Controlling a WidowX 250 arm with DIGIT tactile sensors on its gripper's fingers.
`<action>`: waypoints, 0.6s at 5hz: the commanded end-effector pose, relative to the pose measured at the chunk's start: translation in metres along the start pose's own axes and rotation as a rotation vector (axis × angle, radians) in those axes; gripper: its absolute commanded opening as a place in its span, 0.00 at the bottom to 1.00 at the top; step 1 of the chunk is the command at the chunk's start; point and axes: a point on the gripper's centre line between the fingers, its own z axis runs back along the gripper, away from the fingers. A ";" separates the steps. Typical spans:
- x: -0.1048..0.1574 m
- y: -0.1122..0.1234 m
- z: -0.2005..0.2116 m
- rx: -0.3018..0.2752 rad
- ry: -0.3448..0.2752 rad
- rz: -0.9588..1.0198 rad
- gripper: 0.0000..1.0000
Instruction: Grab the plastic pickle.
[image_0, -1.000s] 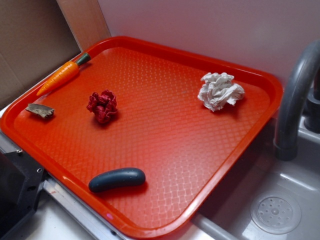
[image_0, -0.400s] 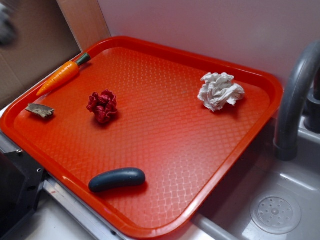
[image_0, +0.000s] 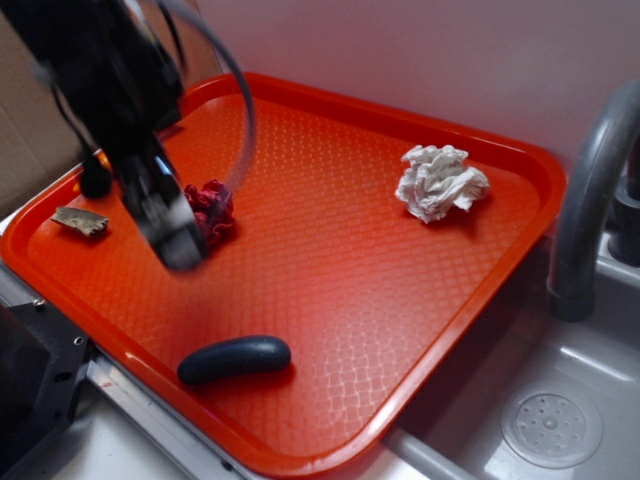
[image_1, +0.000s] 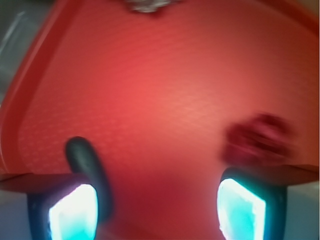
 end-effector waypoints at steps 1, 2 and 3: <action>-0.013 -0.054 -0.014 -0.061 0.062 -0.135 1.00; -0.013 -0.062 -0.040 0.094 0.213 -0.201 1.00; -0.015 -0.062 -0.050 0.144 0.271 -0.206 1.00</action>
